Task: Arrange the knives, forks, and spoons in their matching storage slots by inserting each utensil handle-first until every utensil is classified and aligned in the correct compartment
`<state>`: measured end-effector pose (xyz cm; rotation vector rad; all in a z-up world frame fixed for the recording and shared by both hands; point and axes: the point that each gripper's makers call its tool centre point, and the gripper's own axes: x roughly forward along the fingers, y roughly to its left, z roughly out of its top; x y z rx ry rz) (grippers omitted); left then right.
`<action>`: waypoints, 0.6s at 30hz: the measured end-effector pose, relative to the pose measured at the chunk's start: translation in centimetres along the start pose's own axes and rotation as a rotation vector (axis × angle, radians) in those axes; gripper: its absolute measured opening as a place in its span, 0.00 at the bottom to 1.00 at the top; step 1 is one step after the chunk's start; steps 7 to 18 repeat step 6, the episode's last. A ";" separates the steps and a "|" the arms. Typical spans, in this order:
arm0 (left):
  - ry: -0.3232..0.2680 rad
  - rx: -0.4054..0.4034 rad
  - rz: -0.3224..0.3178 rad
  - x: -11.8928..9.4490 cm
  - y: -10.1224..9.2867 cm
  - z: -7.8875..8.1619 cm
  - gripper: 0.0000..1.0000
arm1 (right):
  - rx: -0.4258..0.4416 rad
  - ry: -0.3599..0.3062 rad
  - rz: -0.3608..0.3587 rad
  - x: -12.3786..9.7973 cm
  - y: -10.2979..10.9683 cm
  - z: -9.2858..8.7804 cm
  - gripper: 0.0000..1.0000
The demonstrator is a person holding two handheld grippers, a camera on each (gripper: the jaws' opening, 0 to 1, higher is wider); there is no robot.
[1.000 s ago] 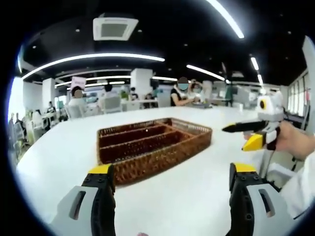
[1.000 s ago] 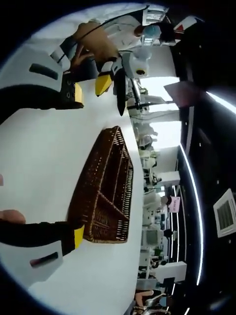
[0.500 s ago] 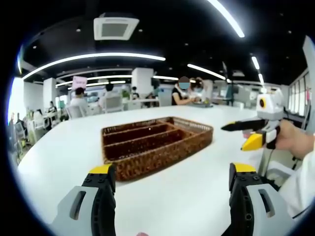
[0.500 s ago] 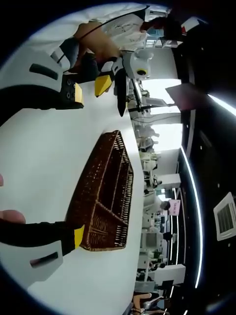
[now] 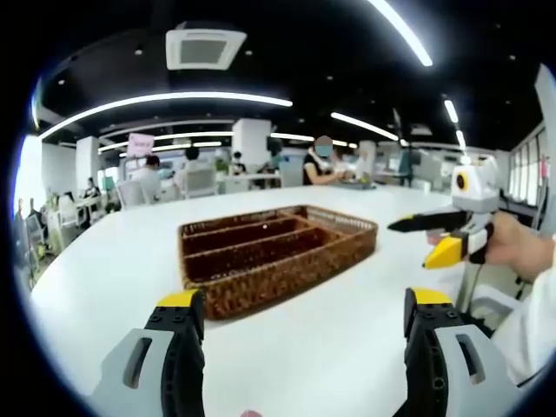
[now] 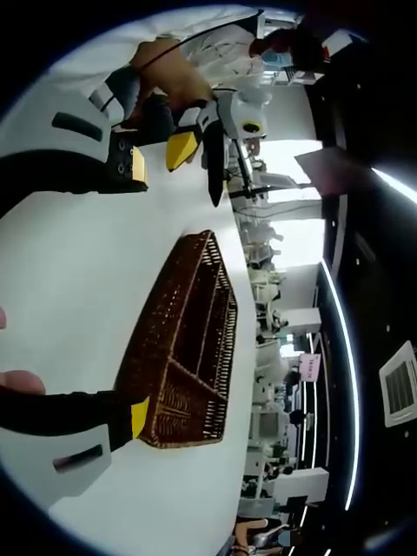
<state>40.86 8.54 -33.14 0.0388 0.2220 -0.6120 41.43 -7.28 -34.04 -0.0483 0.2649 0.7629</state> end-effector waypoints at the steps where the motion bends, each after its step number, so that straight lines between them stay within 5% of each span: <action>1: 0.002 0.000 -0.002 0.1 -0.1 -0.1 0.96 | 0.002 0.001 0.000 0.0 -0.1 -0.1 0.98; 18: 0.009 -0.001 0.000 0.1 -0.1 -0.4 0.96 | 0.006 0.002 -0.001 -0.1 -0.2 -0.2 0.97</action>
